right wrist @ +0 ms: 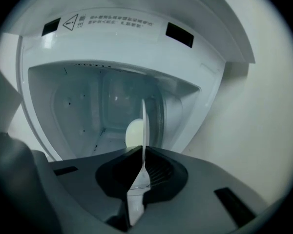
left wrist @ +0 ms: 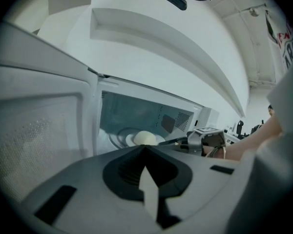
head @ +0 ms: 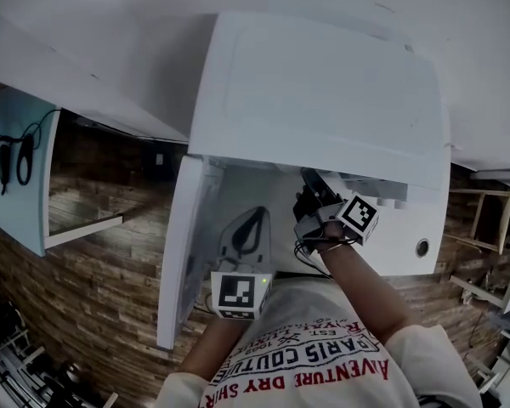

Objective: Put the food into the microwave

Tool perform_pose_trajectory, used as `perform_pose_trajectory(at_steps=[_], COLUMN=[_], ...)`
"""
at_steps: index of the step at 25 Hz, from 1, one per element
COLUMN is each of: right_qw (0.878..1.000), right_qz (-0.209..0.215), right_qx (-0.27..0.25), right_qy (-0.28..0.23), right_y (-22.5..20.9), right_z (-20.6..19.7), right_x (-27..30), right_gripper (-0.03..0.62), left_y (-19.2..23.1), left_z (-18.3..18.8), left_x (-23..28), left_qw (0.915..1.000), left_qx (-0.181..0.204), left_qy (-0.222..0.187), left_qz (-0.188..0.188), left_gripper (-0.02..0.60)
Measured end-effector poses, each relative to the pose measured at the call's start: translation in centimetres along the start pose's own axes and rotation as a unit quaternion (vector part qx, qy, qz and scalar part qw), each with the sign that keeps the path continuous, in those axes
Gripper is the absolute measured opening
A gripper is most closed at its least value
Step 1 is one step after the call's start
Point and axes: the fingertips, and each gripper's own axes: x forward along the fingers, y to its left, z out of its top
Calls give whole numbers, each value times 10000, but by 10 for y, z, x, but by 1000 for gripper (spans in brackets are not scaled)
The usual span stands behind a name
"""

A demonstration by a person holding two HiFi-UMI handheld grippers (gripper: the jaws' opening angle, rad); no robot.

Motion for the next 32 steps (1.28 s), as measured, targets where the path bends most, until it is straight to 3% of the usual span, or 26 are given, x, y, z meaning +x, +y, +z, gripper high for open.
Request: perform_pose_trajectory(at_steps=[9,19,23,26,29,32], right_qw=[9995,9951,9889,9860,9829,9621], right_qz=[-163,-321,-413,-349,-163,-397], right_qx=[-278,-927,-1409,-1599,-1802,-2668], right_qy=[29,109,218,322,342,392], right_y=[3,10,15,19,28,30], right_z=[0,3,1,-2,-3,-2], right_x=[9,21,26,27,27,26], right_gripper=[26,29,44,76,164,224], left_y=[2,4,10,14,14,12], left_z=[4,5,6,8,13,18], left_x=[5,7,7,8,9,11], left_qw=[10000,9998,9997,9997,10000,10000], left_qx=[21,-163,-217,-221,-13,10], left_qy=[-23,67,64,53,12,-40], left_qz=[-36,-86,-45,-27,-20,-69], left_gripper=[3,3,3,3,3,3])
